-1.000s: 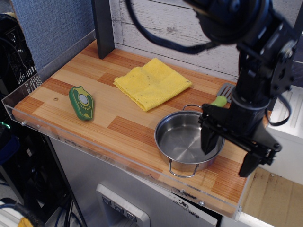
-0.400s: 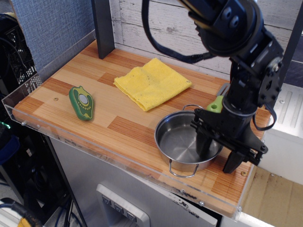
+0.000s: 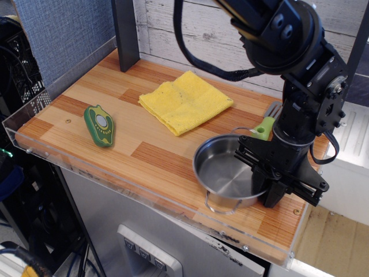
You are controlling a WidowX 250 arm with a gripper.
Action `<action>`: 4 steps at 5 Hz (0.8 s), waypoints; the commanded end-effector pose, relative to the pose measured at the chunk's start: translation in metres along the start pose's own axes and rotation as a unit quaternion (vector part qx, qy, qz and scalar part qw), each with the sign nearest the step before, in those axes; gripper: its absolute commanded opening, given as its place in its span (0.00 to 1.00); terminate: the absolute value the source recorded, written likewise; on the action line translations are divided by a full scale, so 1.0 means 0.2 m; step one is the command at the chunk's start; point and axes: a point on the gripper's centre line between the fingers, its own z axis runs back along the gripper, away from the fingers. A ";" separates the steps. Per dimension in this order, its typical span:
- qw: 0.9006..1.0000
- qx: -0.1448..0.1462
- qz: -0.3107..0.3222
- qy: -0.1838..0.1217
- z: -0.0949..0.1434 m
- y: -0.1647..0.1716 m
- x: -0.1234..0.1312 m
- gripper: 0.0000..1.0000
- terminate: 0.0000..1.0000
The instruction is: Place the pot on the yellow cloth
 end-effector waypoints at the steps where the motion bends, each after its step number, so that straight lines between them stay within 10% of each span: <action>1: 0.999 -0.021 -0.006 -0.043 0.16 0.03 0.00 0.00 0.00; 4: 0.994 -0.055 0.028 -0.090 0.53 0.24 -0.01 0.00 0.00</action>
